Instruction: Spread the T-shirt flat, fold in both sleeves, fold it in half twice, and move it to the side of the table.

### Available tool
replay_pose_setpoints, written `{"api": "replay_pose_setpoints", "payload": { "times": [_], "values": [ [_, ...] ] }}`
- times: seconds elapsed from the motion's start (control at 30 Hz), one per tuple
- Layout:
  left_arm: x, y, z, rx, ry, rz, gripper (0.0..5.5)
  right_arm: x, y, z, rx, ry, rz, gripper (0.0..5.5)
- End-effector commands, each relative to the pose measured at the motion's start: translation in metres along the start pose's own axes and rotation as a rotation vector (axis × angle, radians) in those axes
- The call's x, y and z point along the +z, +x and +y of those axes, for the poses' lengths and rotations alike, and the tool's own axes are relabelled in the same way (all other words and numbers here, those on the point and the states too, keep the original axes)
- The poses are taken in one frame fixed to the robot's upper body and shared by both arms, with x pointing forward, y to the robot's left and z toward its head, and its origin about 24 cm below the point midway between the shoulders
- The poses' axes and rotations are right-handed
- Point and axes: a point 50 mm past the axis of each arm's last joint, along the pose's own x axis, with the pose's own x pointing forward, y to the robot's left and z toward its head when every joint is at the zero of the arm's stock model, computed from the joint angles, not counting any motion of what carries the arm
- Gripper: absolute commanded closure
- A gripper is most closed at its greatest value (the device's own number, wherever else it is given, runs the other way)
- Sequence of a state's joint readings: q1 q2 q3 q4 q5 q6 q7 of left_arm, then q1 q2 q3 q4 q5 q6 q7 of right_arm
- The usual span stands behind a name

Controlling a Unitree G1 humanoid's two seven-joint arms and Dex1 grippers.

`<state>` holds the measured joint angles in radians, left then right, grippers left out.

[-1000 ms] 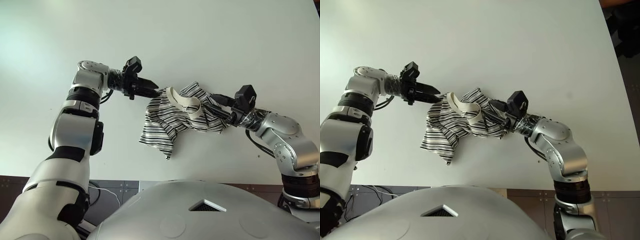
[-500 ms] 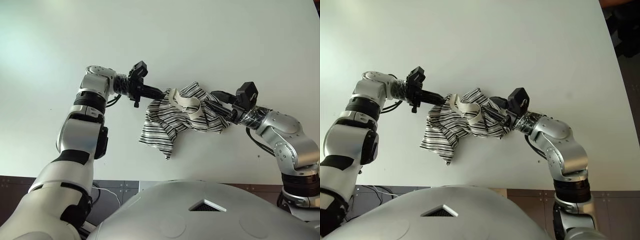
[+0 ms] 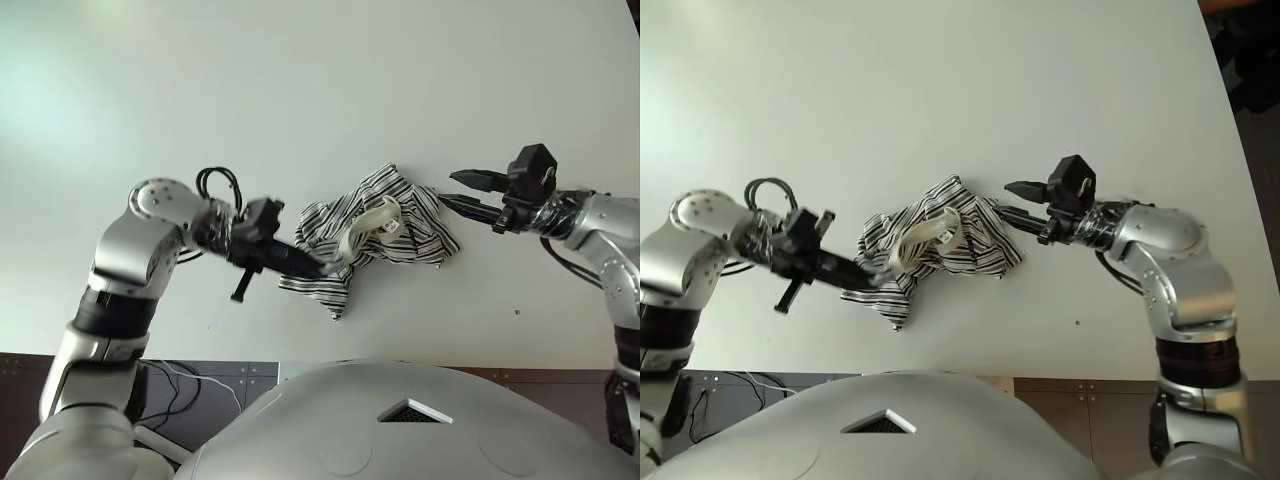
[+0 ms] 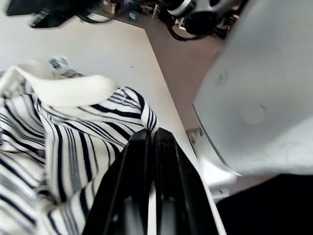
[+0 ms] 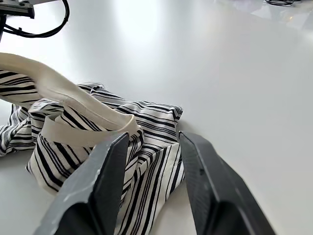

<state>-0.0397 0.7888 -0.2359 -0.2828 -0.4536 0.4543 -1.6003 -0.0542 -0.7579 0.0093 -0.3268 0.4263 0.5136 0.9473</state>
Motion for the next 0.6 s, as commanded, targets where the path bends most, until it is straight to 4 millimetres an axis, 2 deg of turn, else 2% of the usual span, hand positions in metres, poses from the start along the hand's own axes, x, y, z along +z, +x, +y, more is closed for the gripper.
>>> {"api": "replay_pose_setpoints", "payload": {
  "times": [0.03,0.1,0.17,0.23,0.3,0.47,0.6],
  "values": [
    [-0.014,0.002,-0.017,-0.031,0.009,0.136,5.38,0.020,-0.003,-0.020,0.053,-0.147,0.042,3.62],
    [-0.022,0.002,-0.017,-0.028,0.019,0.185,5.38,0.032,0.006,-0.027,0.100,-0.207,0.054,3.62],
    [-0.026,0.002,-0.013,-0.018,0.043,0.225,5.38,0.037,0.022,-0.023,0.250,-0.254,0.096,3.62],
    [-0.028,0.003,-0.009,-0.023,0.063,0.250,5.38,0.034,0.035,-0.022,0.404,-0.246,0.170,3.62],
    [-0.027,0.004,-0.005,-0.028,0.089,0.278,5.38,0.031,0.043,-0.027,0.517,-0.160,0.223,3.62],
    [-0.024,0.008,-0.002,-0.043,0.118,0.282,5.38,0.029,0.067,-0.031,0.593,0.043,0.247,3.62],
    [-0.023,0.014,-0.005,-0.035,0.117,0.250,5.38,0.009,0.079,-0.015,0.611,0.018,0.330,3.62]
  ]
}}
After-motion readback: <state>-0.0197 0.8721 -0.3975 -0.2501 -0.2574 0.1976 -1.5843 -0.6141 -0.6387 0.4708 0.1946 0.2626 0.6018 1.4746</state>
